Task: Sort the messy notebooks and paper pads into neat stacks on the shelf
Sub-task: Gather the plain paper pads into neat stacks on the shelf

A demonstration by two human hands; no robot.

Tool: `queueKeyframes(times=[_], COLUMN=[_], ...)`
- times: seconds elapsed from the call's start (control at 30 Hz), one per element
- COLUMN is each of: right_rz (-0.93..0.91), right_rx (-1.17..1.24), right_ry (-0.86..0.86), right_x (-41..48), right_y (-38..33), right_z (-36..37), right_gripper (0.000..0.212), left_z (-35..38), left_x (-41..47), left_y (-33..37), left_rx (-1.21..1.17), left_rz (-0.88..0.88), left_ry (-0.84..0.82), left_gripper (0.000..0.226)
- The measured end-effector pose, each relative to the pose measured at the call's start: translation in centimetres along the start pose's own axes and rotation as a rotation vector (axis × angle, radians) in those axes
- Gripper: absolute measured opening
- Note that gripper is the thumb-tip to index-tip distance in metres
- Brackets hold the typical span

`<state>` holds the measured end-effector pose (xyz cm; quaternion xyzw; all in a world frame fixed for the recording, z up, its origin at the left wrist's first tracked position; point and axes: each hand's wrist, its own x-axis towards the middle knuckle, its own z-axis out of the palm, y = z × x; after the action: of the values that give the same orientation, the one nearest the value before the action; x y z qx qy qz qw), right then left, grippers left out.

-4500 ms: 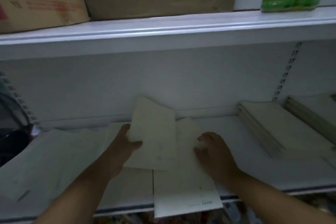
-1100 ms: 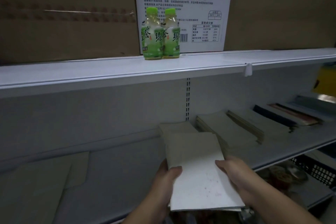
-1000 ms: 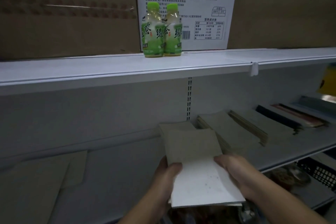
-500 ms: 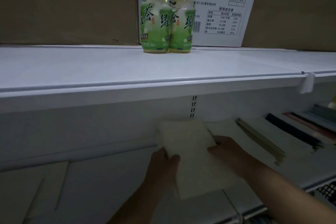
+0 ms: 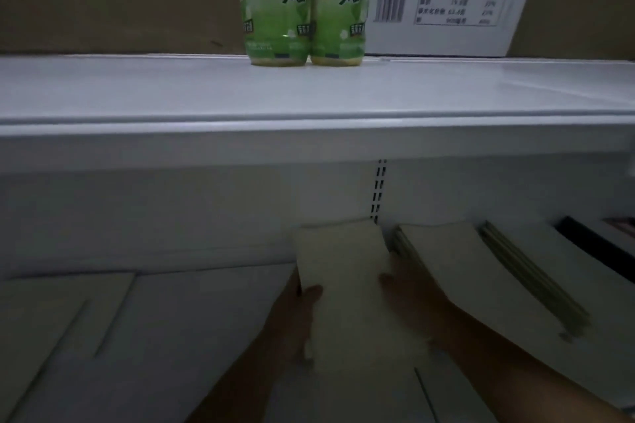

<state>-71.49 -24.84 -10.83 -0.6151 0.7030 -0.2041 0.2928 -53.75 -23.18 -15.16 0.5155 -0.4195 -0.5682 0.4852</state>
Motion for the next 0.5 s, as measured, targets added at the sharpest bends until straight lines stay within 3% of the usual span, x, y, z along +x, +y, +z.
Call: queueKeyframes(times=[0.1, 0.2, 0.3, 0.5], right_rz=[-0.051, -0.153, -0.206, -0.211], right_rx=[-0.112, -0.28, -0.149, -0.076], right_ry=[0.075, 0.168, 0.199, 0.168], right_x=[0.2, -0.1, -0.3, -0.1], right_y=[0.6, 0.7, 1.2, 1.5], right_z=[0.3, 0.9, 1.0, 1.2], right_gripper=[0.042, 0.054, 0.062, 0.047], left_z=[0.6, 1.4, 1.8, 1.8], left_x=[-0.6, -1.7, -2.6, -3.3], left_y=[0.5, 1.1, 1.3, 1.5], left_rx=[0.025, -0.022, 0.017, 0.214], left_rz=[-0.007, -0.029, -0.053, -0.064], left_ry=[0.069, 0.119, 0.164, 0.224], left_gripper=[0.038, 0.032, 0.029, 0.034])
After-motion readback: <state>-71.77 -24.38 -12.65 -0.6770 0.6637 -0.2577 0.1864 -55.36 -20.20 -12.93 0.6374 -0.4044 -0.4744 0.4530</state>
